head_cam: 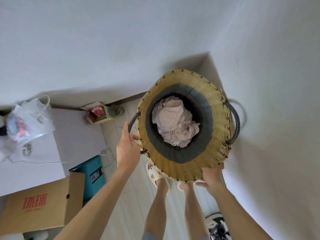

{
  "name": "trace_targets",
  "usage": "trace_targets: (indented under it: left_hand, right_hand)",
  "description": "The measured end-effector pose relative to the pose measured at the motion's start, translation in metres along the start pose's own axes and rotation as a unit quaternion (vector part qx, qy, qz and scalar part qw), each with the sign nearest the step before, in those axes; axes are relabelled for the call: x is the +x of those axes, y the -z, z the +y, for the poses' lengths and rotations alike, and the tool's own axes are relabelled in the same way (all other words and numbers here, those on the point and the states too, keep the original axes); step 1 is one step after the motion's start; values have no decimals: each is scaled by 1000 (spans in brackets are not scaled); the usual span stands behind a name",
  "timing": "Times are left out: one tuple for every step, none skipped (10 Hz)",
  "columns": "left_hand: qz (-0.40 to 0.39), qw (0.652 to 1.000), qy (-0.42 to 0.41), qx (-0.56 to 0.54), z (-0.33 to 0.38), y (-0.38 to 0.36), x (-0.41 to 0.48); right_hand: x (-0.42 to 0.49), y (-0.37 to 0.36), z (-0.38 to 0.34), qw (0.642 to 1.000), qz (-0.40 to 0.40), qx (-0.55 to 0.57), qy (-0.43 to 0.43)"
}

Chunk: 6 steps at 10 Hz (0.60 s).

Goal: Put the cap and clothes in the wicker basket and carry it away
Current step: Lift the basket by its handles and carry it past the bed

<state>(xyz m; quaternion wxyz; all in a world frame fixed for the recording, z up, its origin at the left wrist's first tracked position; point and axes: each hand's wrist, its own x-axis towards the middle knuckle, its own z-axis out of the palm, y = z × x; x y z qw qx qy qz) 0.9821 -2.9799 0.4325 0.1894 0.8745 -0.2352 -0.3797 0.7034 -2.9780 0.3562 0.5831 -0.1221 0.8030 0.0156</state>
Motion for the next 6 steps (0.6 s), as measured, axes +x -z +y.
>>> trace_targets:
  left_hand:
    - [3, 1000, -15, -14, 15, 6, 14]
    - [12, 1000, -19, -9, 28, 18, 36]
    - [31, 999, -9, -10, 23, 27, 51]
    - [33, 999, 9, -12, 13, 31, 43]
    - [15, 1000, 23, -14, 10, 32, 33]
    - [-4, 999, 45, -3, 17, 32, 26]
  right_hand:
    - [40, -14, 8, 998, 35, 30, 32]
    - [18, -21, -41, 994, 32, 84, 66]
    - [16, -14, -59, 986, -34, 153, 53]
    - [30, -10, -53, 990, -36, 123, 59]
    - [13, 2, -70, 996, -58, 8, 61]
    - [-30, 22, -121, 983, -21, -163, 80]
